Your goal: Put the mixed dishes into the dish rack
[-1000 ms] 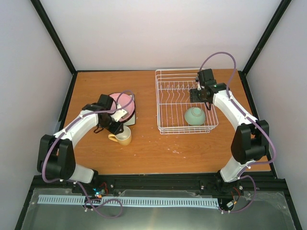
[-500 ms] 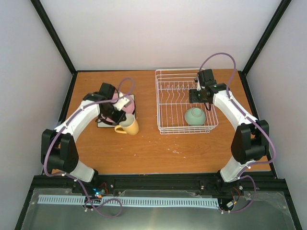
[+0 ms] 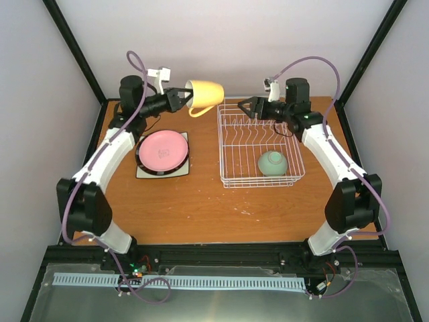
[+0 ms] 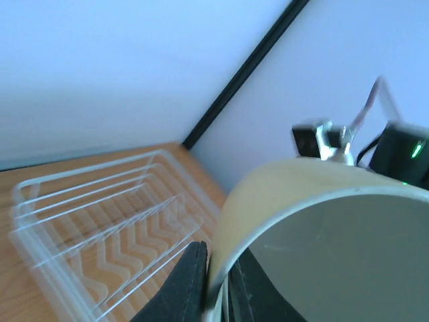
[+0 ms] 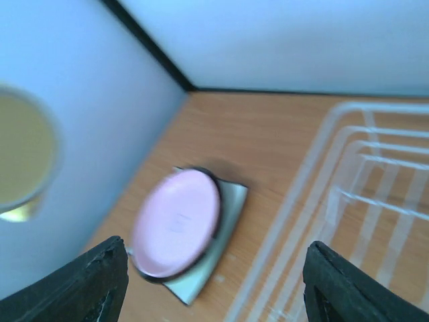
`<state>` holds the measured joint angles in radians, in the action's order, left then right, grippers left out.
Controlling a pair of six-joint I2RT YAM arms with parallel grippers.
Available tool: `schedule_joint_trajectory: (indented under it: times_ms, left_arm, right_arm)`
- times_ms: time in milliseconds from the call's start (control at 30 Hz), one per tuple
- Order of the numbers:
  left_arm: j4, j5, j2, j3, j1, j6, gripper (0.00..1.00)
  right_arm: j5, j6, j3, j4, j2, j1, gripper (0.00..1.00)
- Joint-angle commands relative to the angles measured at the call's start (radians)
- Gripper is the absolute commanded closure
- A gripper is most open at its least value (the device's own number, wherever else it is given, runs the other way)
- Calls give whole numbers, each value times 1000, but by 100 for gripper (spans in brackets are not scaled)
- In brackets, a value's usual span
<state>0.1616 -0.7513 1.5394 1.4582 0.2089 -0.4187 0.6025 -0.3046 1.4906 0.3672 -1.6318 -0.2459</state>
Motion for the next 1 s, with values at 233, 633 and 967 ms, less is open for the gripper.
schedule_joint_trajectory:
  times_ms: [233,633,967]
  left_arm:
    - [-1644,-58,379,-105,-35,-1385,100]
    - [-1685,73,479,12,34,-1506,99]
    - [-1649,70,453,-53,50,-1468,99]
  right_arm:
    - [374,-496,-237,-881,-22,-10,28]
    - [346,-459,-151,-900,-135,-55,29]
    - [362,-488,-33,-912,-204,-78,30]
